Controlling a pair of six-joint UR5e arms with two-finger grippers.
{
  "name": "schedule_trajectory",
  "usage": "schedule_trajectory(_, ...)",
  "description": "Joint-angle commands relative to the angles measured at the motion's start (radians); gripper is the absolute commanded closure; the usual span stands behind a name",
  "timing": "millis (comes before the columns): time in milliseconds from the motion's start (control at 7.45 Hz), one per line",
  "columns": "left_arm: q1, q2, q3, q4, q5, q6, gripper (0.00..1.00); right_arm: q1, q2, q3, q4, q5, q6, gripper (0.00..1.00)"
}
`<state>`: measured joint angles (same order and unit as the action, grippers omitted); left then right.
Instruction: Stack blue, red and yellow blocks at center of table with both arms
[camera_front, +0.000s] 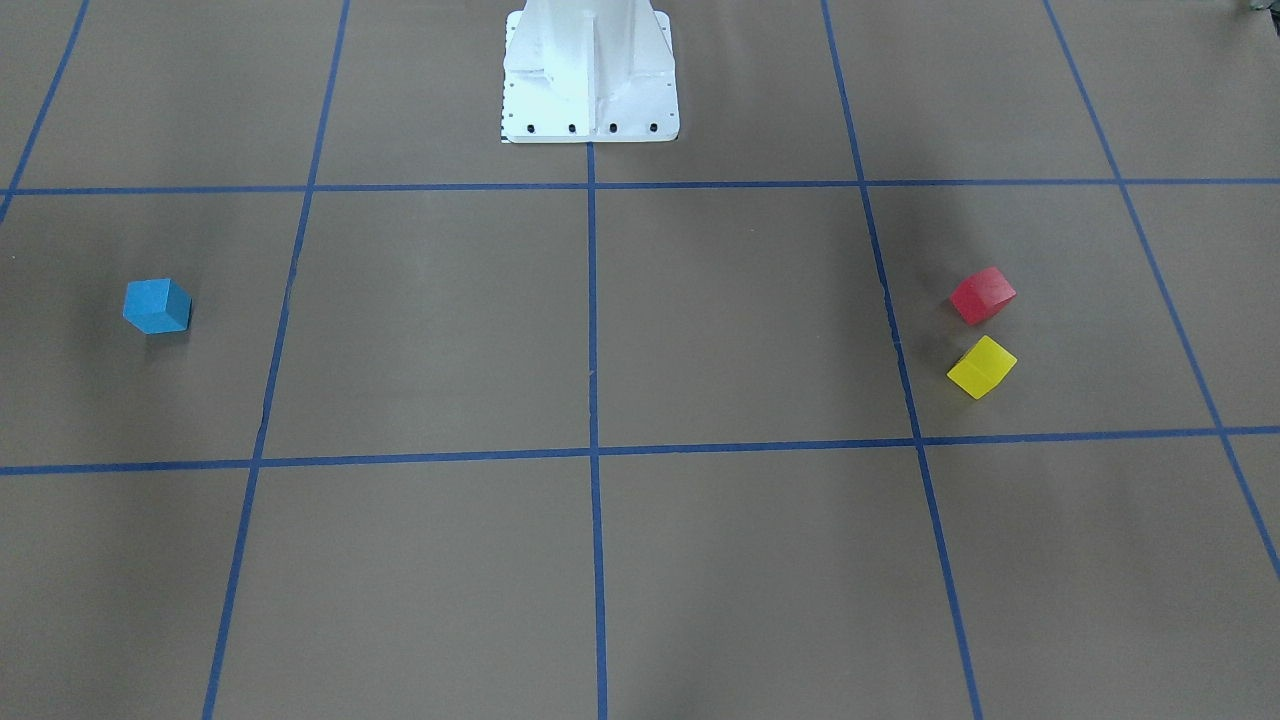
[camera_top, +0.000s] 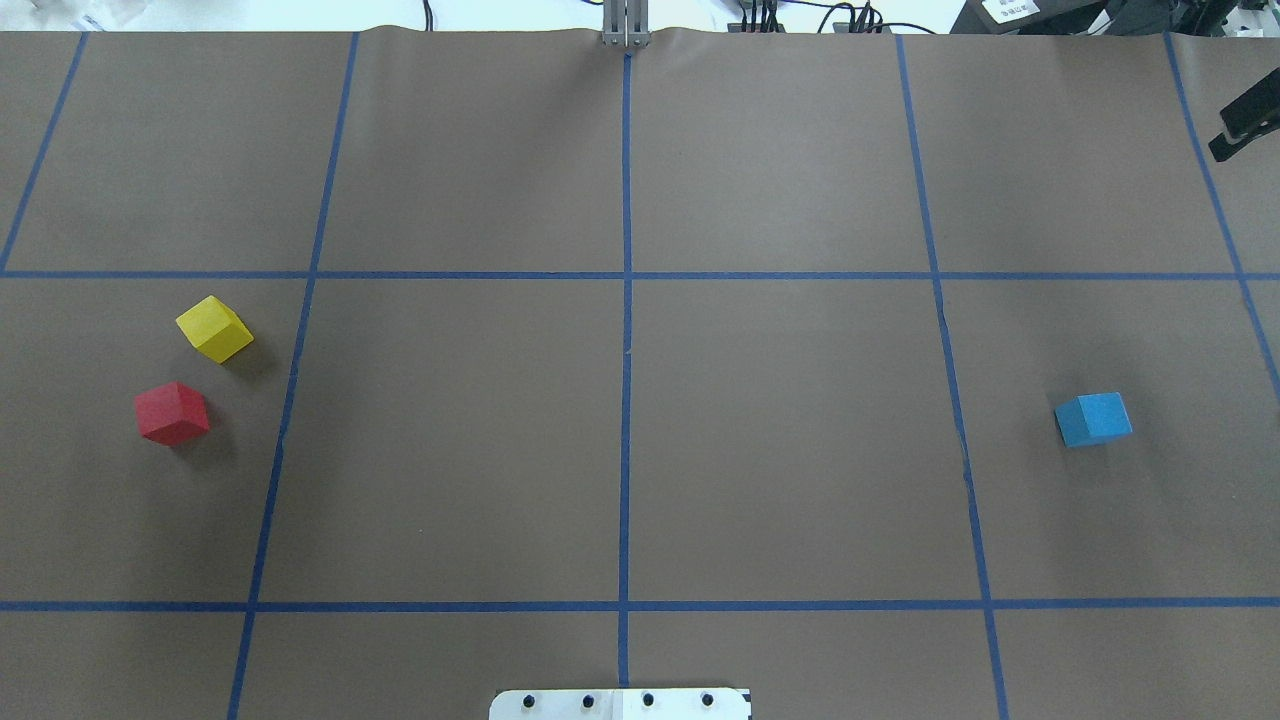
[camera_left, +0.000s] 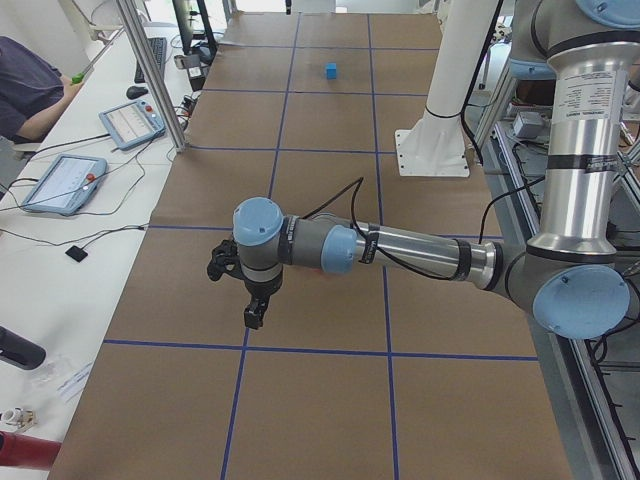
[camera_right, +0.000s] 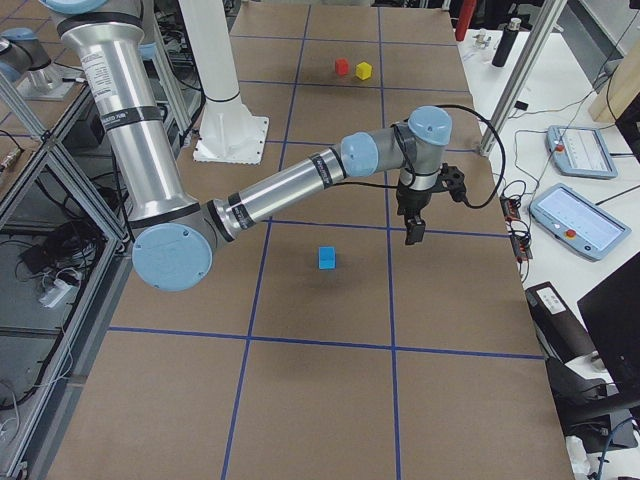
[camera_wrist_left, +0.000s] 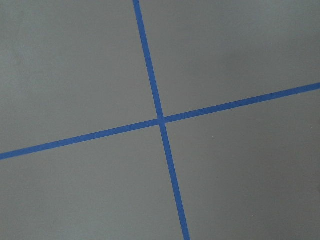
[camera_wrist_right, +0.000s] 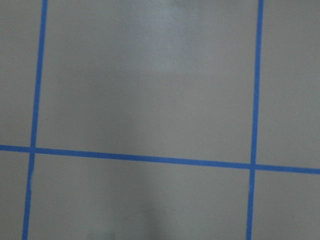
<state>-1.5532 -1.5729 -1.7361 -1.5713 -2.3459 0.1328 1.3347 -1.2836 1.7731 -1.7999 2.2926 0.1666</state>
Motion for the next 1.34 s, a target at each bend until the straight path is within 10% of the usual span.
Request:
schedule_trajectory(0,0.004,-0.004,-0.01,-0.004,-0.001,-0.005,0.0,-0.121,-0.133,0.003,0.182,0.001,0.081,0.0)
schedule_trajectory(403,0.005,-0.009,-0.008,-0.01,-0.003,-0.002,0.0,-0.219,-0.33,0.0,0.577,0.007,0.479,0.0)
schedule_trajectory(1208,0.005,-0.009,-0.014,-0.029,-0.003,-0.001,0.0,-0.413,-0.373,-0.009,0.599,-0.067,0.514,0.01)
